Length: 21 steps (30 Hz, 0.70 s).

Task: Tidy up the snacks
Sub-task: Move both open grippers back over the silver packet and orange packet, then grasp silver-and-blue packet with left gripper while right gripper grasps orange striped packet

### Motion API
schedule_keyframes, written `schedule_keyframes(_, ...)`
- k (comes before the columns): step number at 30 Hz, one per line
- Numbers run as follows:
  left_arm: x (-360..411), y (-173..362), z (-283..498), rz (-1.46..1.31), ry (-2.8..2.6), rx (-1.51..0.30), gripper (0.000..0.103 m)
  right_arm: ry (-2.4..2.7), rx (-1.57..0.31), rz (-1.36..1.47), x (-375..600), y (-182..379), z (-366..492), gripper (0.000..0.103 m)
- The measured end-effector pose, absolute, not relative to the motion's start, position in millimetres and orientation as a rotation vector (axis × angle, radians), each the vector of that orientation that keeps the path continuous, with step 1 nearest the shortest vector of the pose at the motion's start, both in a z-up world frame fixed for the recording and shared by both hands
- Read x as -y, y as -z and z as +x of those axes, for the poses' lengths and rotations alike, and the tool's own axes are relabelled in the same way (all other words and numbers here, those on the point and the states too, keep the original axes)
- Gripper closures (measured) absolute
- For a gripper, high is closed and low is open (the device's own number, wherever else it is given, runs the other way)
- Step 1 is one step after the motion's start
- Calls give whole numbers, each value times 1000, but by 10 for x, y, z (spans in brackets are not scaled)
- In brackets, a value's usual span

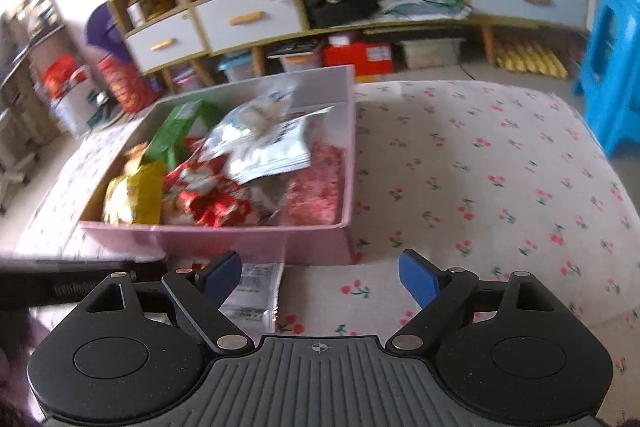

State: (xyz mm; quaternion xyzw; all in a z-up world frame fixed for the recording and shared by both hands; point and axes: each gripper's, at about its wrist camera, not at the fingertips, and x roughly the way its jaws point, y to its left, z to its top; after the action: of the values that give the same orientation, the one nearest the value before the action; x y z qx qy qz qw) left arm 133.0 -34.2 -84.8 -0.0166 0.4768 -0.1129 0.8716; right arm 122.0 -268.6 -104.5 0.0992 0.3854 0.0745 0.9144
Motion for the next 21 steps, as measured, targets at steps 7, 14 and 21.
schedule_keyframes(7,209,801,1297,46,318,-1020,75,-285,-810,75,2392,1182,1198,15)
schedule_keyframes(14,19,798,1228,106,319,-1017,71,-356,-785,-22,2145,1271,1106,11)
schedule_keyframes(21,-175,843,1169,25,316,-1034,47,-549,-805,-25,1980,1220,968,11)
